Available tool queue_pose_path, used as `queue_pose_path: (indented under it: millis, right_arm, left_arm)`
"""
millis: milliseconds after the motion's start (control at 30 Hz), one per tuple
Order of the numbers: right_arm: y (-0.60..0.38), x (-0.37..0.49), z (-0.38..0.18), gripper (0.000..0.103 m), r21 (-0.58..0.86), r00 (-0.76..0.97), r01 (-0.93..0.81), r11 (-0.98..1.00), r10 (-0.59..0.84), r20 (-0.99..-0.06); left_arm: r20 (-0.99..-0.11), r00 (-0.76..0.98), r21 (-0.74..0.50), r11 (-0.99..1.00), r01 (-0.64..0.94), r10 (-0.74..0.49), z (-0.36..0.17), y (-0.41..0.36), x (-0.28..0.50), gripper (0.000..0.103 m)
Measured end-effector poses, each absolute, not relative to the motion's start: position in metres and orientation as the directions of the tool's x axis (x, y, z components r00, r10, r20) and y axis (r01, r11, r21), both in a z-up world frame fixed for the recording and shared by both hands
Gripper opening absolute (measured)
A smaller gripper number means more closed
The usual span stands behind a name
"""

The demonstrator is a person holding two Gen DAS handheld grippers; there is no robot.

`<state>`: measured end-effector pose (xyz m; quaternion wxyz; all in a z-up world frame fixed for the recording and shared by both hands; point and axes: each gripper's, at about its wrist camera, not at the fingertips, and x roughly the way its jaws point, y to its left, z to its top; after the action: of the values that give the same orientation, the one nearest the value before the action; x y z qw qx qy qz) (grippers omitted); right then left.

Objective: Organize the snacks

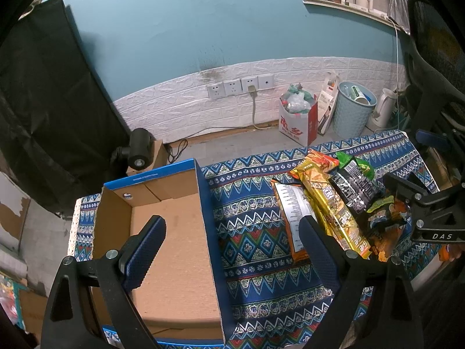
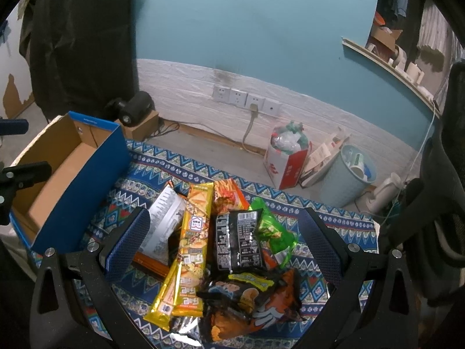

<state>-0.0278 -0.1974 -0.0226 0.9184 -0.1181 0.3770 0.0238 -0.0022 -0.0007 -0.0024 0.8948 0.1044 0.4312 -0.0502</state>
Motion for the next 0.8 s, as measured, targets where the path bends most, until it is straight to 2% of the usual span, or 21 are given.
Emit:
queue_pose_path:
  millis: [800]
  right_arm:
    - [-0.1975,-0.0274,-0.0233,0.100,-0.198,0.712,-0.135,0.971,-0.044,-0.701]
  left_arm:
    - [-0.783,0.622,0.145,0.972,0.183,0.000,-0.0030,-0.0013,-0.0033,0.094]
